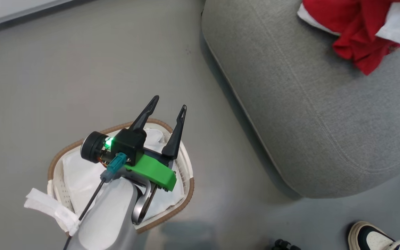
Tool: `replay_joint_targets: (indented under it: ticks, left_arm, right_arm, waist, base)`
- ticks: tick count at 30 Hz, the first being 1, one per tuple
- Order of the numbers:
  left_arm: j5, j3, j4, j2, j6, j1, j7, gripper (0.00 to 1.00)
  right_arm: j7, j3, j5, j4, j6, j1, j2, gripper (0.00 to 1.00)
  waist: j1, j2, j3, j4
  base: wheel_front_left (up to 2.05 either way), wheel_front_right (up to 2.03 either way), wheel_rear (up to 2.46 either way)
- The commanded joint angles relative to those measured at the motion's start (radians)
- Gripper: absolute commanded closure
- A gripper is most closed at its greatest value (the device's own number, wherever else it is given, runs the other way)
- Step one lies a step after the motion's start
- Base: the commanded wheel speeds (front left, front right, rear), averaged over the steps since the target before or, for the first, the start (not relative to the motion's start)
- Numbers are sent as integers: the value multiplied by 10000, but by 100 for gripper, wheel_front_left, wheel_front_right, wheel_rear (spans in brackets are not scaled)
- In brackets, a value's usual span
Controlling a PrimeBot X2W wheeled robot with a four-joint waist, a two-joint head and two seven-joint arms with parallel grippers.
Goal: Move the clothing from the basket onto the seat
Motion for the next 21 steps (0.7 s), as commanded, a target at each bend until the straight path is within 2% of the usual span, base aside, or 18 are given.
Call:
replay_joint_targets:
  ticks: [1,7,16,17,18,19,20,21]
  left_arm:
    - [41,46,-33,76,-31,-215,0,0]
    - [146,-118,-71,145,-32,-500,0,0]
    - [245,-89,-117,187,-33,-839,0,0]
    - [252,-79,-100,186,-33,-843,0,0]
    - [259,-62,-89,184,-33,-843,0,0]
    - [263,-39,-74,184,-34,-840,0,0]
    - [261,-22,-50,188,-34,-841,0,0]
    - [248,-13,-12,189,-34,-839,0,0]
  right_arm:
    - [-21,-328,-162,255,-14,-179,-151,100]
    - [-21,-2171,-800,1045,-14,-239,-362,100]
    - [-21,-4089,-1565,1169,-14,813,605,98]
    - [-21,-4218,-1661,1145,-14,994,744,86]
    - [-21,-4331,-1714,1118,-14,1113,865,64]
    - [-21,-4457,-1785,1088,-14,1256,956,25]
    - [-21,-4543,-1814,1061,-14,1347,1051,0]
    - [-21,-4663,-1844,998,-14,1455,1187,0]
  waist:
    - [0,-1,856,813]
    - [0,-1,1658,1329]
    - [0,-1,2466,1647]
    - [0,-1,2490,1649]
    - [0,-1,2502,1644]
    - [0,-1,2509,1627]
    - [0,-1,2507,1610]
    - [0,-1,2475,1590]
  base:
    - [0,0,0]
    - [0,0,0]
    - [0,0,0]
    - [0,0,0]
    - [0,0,0]
    - [0,0,0]
    - [0,0,0]
    - [0,0,0]
